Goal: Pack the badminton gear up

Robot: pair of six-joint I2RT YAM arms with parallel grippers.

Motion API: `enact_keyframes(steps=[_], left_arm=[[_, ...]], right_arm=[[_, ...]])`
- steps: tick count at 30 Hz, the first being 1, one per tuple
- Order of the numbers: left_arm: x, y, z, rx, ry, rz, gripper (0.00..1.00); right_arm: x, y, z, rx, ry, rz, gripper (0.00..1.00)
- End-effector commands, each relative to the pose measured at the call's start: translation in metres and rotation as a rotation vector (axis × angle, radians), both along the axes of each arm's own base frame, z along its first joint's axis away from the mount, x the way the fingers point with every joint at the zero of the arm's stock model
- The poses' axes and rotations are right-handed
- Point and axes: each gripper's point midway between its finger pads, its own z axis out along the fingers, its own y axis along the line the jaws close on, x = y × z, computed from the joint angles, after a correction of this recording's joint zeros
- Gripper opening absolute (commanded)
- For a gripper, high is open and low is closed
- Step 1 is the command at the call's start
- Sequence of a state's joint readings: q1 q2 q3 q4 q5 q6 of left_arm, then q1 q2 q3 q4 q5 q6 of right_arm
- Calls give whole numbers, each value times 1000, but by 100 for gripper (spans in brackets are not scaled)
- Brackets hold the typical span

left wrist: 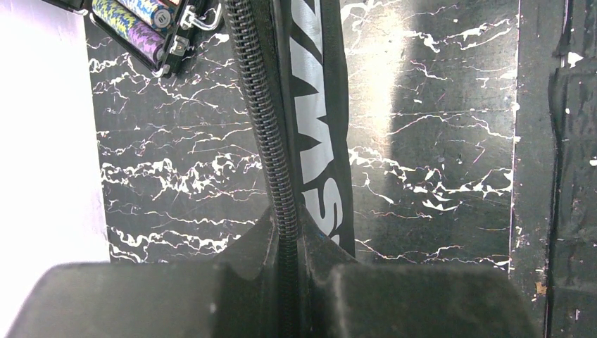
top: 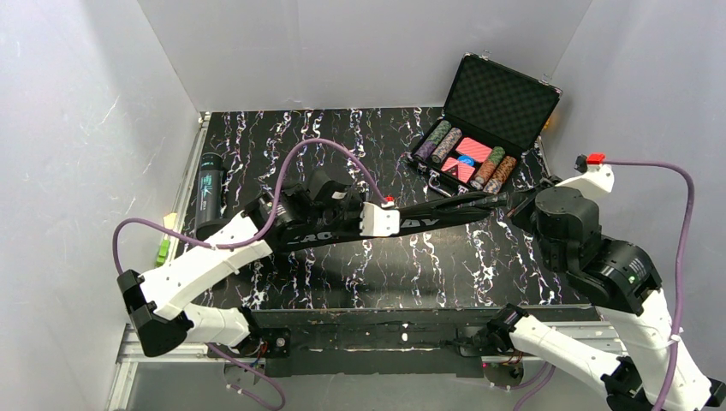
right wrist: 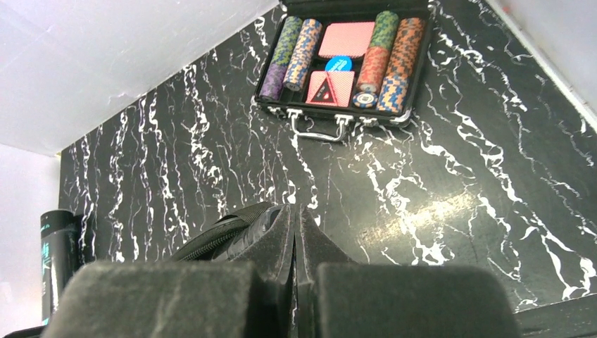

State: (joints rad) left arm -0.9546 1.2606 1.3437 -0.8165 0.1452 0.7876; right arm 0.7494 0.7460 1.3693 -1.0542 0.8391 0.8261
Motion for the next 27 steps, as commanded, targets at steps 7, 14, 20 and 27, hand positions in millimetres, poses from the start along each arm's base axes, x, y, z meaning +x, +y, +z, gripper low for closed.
enact_keyframes(steps=[7,14,20,27], left_arm=[[1,5,39,-95,-92,5,0],[2,4,38,-92,-92,2,0],[2,3,36,-88,-86,-1,0],[1,1,36,-89,-75,-8,0]], right_arm=[[13,38,-12,125,19,99,1],[17,75,-27,205,53,222,1],[13,89,-39,247,94,269,1],[8,62,-27,177,79,200,10]])
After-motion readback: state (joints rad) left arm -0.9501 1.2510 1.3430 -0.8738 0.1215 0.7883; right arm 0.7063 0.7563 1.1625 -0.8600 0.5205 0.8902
